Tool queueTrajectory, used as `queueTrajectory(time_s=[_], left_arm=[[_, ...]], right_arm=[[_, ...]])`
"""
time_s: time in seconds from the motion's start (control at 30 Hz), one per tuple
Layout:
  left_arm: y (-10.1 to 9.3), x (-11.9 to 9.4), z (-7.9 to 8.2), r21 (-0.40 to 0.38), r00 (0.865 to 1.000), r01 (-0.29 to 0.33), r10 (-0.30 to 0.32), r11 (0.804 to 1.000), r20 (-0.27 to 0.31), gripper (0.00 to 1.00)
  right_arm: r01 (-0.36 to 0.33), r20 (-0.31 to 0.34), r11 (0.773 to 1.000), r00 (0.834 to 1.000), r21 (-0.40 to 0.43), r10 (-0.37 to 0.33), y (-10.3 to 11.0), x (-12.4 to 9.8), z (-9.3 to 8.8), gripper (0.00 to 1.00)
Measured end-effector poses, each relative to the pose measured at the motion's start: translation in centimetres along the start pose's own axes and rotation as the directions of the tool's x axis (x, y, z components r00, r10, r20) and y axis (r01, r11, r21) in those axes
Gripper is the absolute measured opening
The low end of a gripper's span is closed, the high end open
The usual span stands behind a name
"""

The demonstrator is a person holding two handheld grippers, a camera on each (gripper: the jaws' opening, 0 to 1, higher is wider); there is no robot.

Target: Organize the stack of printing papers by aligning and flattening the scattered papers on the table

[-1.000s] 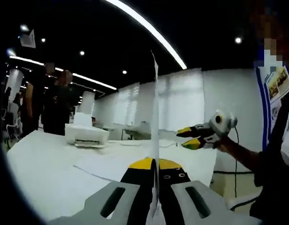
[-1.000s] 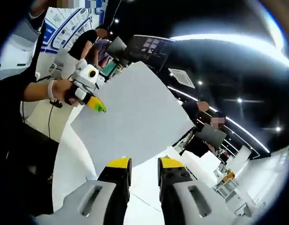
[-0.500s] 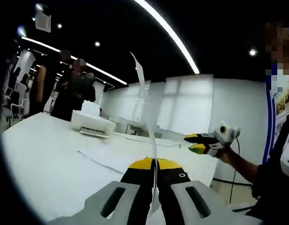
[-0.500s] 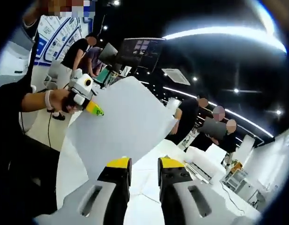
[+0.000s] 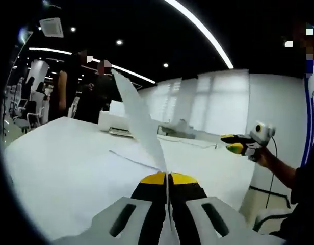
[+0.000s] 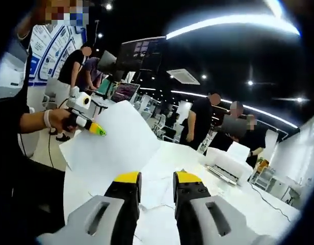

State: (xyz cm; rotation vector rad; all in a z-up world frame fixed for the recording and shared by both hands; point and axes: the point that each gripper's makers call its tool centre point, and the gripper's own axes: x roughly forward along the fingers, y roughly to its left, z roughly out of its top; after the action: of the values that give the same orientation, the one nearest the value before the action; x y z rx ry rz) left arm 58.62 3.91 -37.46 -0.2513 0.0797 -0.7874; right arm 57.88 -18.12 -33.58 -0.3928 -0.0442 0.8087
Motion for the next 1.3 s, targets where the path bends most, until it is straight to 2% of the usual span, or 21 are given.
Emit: queueTrajectory(time_s=[0.13, 0.23, 0.43, 0.6, 0.77, 0.87, 1.0, 1.07, 1.13, 1.17, 1.3], left_arm=[[0.6, -0.1, -0.6, -0.003, 1.0, -0.01, 0.01, 1.0, -0.009, 0.06], [1.0, -0.2, -0.9, 0.023, 1.0, -0.025, 0.026, 0.999, -0.016, 0.06], [1.4, -0.3, -1.3, 0.054, 0.999, -0.034, 0.036, 0.998, -0.032, 0.07], [2.0, -0.3, -2.3, 0.105, 0.996, -0.057, 0.064, 0.993, -0.061, 0.07], [2.2, -0.3, -2.3, 0.09, 0.997, -0.057, 0.062, 0.994, -0.054, 0.07], [2.3, -0.2, -2.3, 0.096, 0.996, -0.062, 0.068, 0.993, -0.057, 0.08], [2.6, -0.2, -2.4, 0.092, 0.996, -0.061, 0.066, 0.994, -0.06, 0.07], [2.6, -0.2, -2.4, 0.087, 0.996, -0.059, 0.065, 0.994, -0.061, 0.07], [2.8, -0.2, -2.4, 0.083, 0.996, -0.061, 0.066, 0.995, -0.062, 0.07], [2.8, -0.2, -2.4, 0.081, 0.996, -0.063, 0.068, 0.995, -0.061, 0.07], [2.6, -0.2, -2.4, 0.083, 0.996, -0.063, 0.068, 0.995, -0.061, 0.07]], right_arm=[[0.0, -0.016, 0.999, 1.0, 0.037, 0.0, 0.1, 0.2, -0.8, 0.2], [-0.002, -0.013, 0.997, 1.0, 0.079, 0.003, 0.2, 0.2, -1.0, 0.21], [-0.006, 0.004, 0.981, 1.0, 0.195, 0.006, 0.1, 0.4, -1.6, 0.31], [0.009, 0.011, 0.984, 1.0, 0.176, -0.011, -0.1, 0.3, -1.5, 0.28], [0.019, 0.019, 0.985, 1.0, 0.172, -0.023, -0.2, 0.1, -1.2, 0.26], [0.027, 0.025, 0.981, 0.999, 0.191, -0.032, -0.3, 0.0, -1.6, 0.26], [0.005, 0.031, 0.958, 0.999, 0.287, -0.014, -0.1, 0.1, -2.5, 0.22], [-0.001, 0.028, 0.957, 1.0, 0.289, -0.007, -0.1, 0.1, -2.9, 0.26], [0.006, -0.012, 0.963, 1.0, 0.27, -0.003, 0.0, 0.3, -3.6, 0.32], [0.016, -0.023, 0.972, 1.0, 0.234, -0.01, 0.0, 0.4, -3.7, 0.32], [0.04, -0.039, 0.983, 0.999, 0.178, -0.033, -0.4, 0.8, -4.1, 0.31]])
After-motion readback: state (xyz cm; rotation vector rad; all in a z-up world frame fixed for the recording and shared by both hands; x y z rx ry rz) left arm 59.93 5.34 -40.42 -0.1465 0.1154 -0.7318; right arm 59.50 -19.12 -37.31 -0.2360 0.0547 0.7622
